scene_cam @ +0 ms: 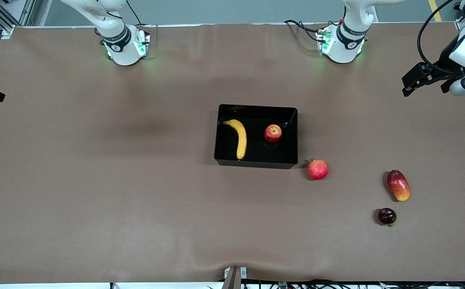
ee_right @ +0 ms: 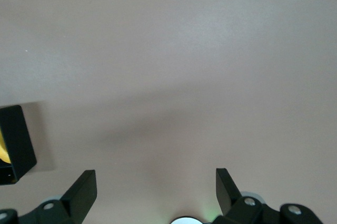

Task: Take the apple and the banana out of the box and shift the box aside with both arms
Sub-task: 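Reach the left gripper over the small red apple in the black box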

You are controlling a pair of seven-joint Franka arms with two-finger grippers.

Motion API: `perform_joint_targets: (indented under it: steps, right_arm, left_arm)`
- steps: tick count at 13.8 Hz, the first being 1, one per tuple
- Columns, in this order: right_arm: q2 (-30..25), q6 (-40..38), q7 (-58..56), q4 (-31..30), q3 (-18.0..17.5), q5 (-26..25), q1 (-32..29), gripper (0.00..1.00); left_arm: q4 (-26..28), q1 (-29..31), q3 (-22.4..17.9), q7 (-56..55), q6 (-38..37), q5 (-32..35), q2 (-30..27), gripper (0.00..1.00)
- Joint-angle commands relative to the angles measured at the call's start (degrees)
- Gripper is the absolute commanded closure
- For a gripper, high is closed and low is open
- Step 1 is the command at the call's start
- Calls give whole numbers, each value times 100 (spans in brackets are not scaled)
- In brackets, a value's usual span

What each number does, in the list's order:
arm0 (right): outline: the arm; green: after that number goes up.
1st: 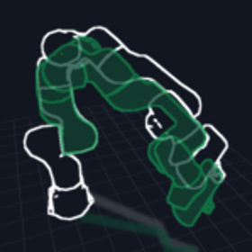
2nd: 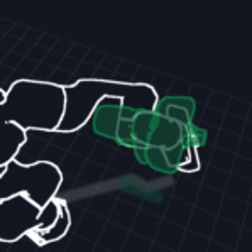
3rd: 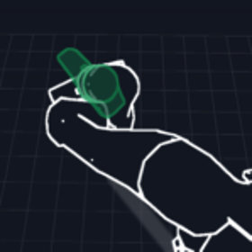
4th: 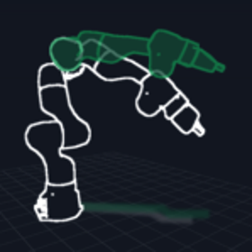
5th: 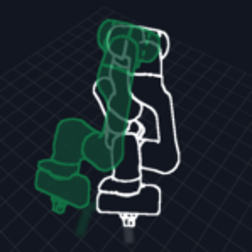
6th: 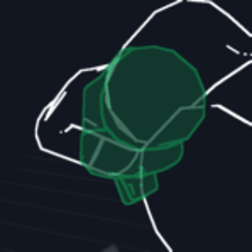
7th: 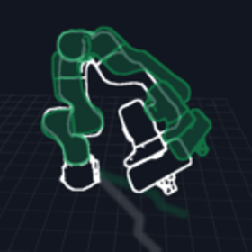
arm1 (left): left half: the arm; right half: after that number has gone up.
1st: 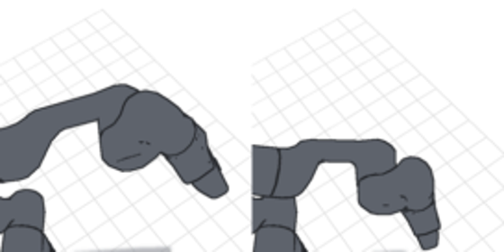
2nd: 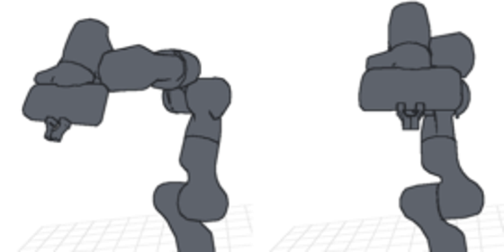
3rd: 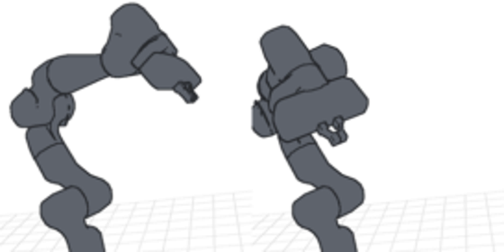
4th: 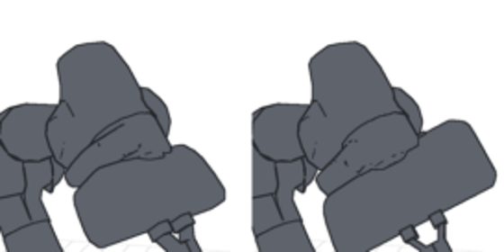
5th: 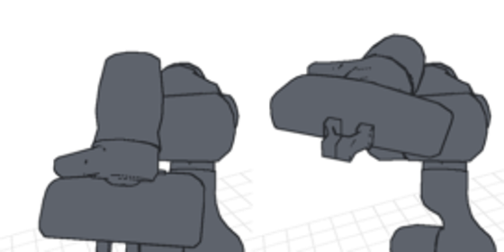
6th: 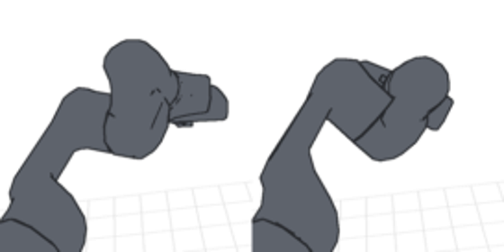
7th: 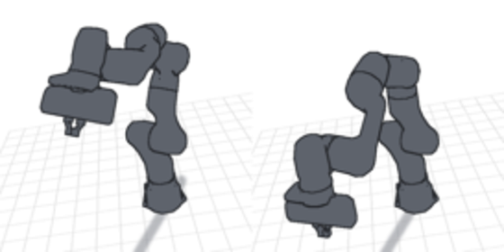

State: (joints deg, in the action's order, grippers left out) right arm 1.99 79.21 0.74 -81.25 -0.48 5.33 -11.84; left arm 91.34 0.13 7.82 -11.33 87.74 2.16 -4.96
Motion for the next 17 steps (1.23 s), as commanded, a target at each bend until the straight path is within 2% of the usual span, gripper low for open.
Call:
perform_joint_targets:
  steps: [1, 3, 6, 8, 12, 17]
  right_arm:
    - [-32, -63, -4, 92, -145, 74, -21, 0]
    - [-23, -63, -13, 83, -154, 47, 76, 0]
    - [-14, -72, 48, 66, -146, -443, 531, 0]
    - [-14, -142, 49, 57, -137, -507, 568, 0]
    - [3, -248, 5, 57, -146, -507, 612, 0]
    - [12, -248, -4, 66, -137, -507, 656, 0]
  left_arm:
    - [-82, 13, 9, -36, -99, -137, 30, 0]
    - [-99, 13, 18, -36, -99, -137, 39, 0]
    - [-143, -48, 45, -44, -99, -119, 197, 0]
    - [-134, -75, 149, -158, -82, -136, 363, 0]
    - [67, -110, 913, -1218, 417, -110, 803, 0]
    - [656, -188, 1880, -3257, 1831, -58, 1514, 0]
